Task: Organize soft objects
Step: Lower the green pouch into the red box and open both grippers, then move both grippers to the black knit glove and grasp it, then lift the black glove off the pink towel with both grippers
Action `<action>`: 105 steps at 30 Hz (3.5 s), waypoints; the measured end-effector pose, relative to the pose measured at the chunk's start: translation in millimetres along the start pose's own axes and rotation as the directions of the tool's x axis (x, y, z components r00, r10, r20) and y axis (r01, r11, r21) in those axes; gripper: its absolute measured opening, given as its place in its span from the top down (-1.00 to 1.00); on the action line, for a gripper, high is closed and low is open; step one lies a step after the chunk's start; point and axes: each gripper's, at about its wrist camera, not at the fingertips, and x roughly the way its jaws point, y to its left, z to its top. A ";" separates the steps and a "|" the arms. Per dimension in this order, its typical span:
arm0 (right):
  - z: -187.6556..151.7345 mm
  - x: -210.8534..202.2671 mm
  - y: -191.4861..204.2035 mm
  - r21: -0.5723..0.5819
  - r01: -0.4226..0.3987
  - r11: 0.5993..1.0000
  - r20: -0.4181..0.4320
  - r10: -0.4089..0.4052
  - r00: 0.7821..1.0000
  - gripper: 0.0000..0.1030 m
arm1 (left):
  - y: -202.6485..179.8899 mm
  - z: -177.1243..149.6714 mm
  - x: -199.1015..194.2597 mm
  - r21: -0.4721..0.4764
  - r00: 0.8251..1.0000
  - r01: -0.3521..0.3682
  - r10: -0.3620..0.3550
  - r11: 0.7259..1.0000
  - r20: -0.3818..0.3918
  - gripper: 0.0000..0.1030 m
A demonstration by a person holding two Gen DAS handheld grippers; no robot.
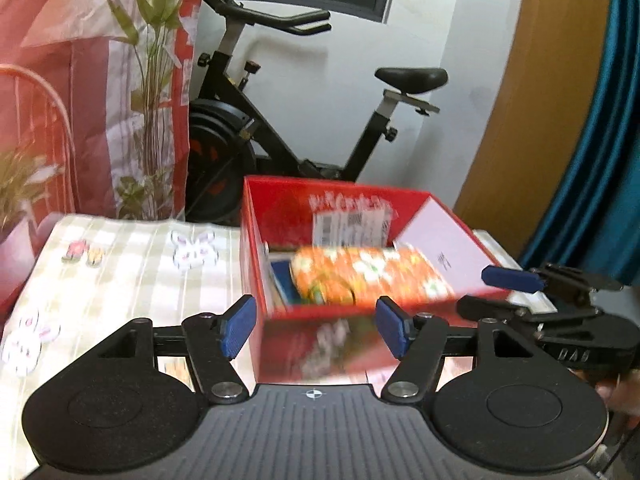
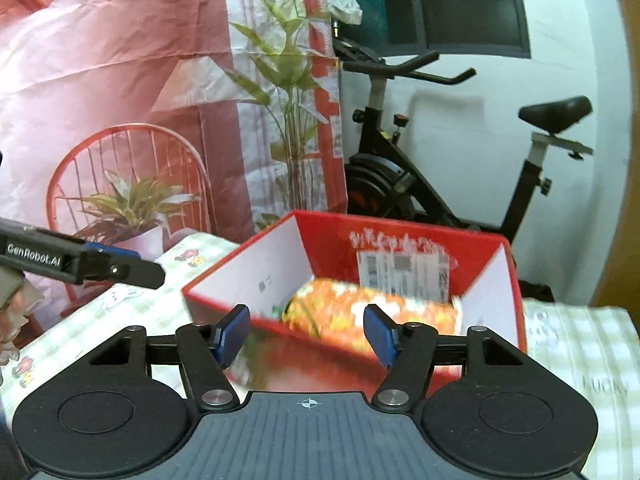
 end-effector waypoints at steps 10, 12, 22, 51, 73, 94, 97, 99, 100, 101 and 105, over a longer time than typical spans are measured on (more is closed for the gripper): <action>-86.1 -55.5 24.3 0.068 -0.047 0.997 -0.164 0.057 0.985 0.02 | -3.5 -98.7 -27.5 -0.067 0.989 0.046 -0.055 0.997 -0.139 -0.23; -102.7 -57.5 30.9 0.077 -0.061 0.995 -0.219 0.077 0.973 0.06 | -1.1 -112.6 -26.4 -0.085 0.985 0.045 -0.058 0.995 -0.161 -0.22; -129.5 -47.5 54.8 0.060 -0.091 0.994 -0.350 0.107 0.931 0.05 | 11.9 -152.5 -9.3 -0.170 0.973 0.026 -0.064 0.985 -0.221 0.02; -149.1 -22.6 52.1 0.038 -0.093 0.995 -0.336 0.100 0.936 0.54 | 5.9 -165.1 4.8 -0.184 0.971 0.068 -0.108 0.981 -0.215 0.27; -140.6 -40.4 51.8 0.051 -0.103 0.993 -0.250 0.112 0.962 0.65 | -2.8 -151.4 -13.2 -0.131 0.983 0.104 -0.122 0.986 -0.137 0.71; -117.9 -76.5 27.0 0.089 0.002 0.996 -0.031 0.000 1.000 0.65 | -38.5 -115.1 -19.0 -0.013 0.986 0.165 -0.166 0.986 -0.034 0.71; -125.9 -72.2 23.2 0.111 0.010 0.994 -0.055 -0.003 0.998 0.65 | -37.7 -123.2 -12.9 -0.028 0.984 0.165 -0.167 0.986 -0.060 0.71; -130.6 -69.0 23.3 0.116 0.011 0.993 -0.072 -0.002 0.997 0.65 | -36.0 -129.3 -10.1 -0.036 0.983 0.163 -0.165 0.986 -0.080 0.71; -132.2 -67.6 24.3 0.116 0.011 0.993 -0.080 -0.001 0.997 0.65 | -35.0 -133.0 -9.2 -0.040 0.983 0.160 -0.163 0.986 -0.089 0.71; -133.9 -65.8 24.9 0.117 0.010 0.993 -0.088 0.000 0.996 0.65 | -33.2 -135.3 -8.8 -0.044 0.982 0.160 -0.164 0.986 -0.097 0.71; -137.7 -61.1 26.7 0.110 0.005 0.994 -0.110 0.007 0.994 0.64 | -23.9 -144.2 -6.5 -0.085 0.978 0.166 -0.176 0.982 -0.114 0.71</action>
